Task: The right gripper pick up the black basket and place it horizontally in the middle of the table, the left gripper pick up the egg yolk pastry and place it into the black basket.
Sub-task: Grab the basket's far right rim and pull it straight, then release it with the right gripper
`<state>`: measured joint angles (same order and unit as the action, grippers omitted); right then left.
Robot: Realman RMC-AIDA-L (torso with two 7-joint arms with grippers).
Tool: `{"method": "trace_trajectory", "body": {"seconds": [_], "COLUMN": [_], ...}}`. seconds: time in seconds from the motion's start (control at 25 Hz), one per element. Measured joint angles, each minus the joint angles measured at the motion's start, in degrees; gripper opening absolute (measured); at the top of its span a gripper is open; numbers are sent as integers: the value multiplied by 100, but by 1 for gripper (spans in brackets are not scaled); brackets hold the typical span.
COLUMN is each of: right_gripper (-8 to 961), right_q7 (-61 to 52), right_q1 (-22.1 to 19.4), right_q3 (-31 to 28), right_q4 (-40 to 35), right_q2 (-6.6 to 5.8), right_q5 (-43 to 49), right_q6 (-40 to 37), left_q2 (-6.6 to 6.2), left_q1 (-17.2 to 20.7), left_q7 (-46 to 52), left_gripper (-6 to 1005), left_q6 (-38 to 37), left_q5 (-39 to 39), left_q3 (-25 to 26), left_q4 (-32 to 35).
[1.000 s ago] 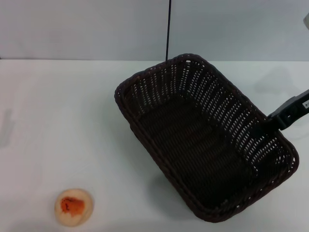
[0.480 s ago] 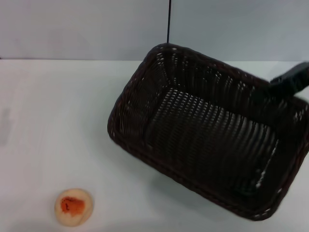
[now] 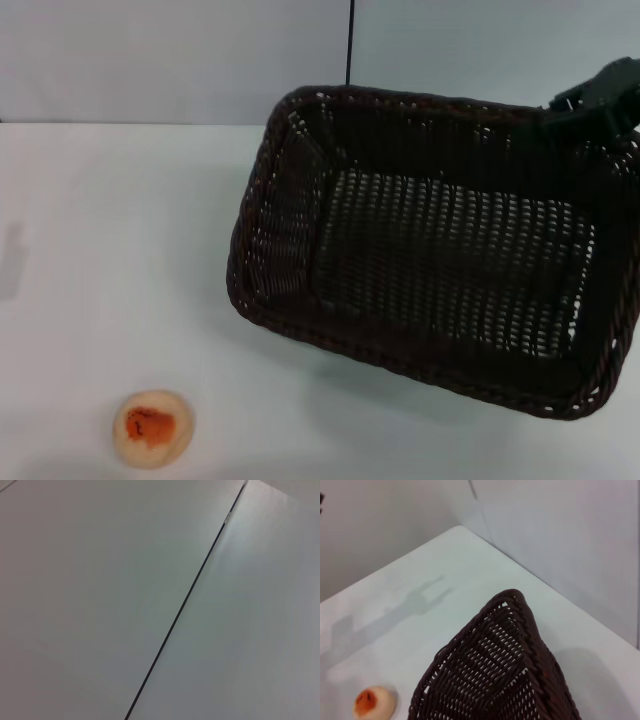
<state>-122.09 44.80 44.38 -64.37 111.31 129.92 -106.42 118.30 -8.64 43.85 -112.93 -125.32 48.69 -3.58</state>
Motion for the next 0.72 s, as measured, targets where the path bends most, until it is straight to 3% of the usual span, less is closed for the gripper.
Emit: {"method": "trace_trajectory", "body": {"seconds": [0.2, 0.48, 0.72], "right_gripper": [202, 200, 198], "right_q7": [947, 2009, 2662], "right_q1": [125, 94, 78], "right_q3": [54, 255, 237], "right_q4": [116, 116, 371], "right_q2": [125, 446, 479], "right_q5": [-46, -145, -161], "right_q6": [-27, -13, 223], "left_q2": [4, 8, 17], "left_q1": [2, -4, -6], "left_q7": [1, 1, 1], "left_gripper": [764, 760, 757], "left_q6": [0, 67, 164], "left_q5": [0, -22, -44], "left_q3": [-2, -37, -44], "left_q4": [-7, -12, -11]}}
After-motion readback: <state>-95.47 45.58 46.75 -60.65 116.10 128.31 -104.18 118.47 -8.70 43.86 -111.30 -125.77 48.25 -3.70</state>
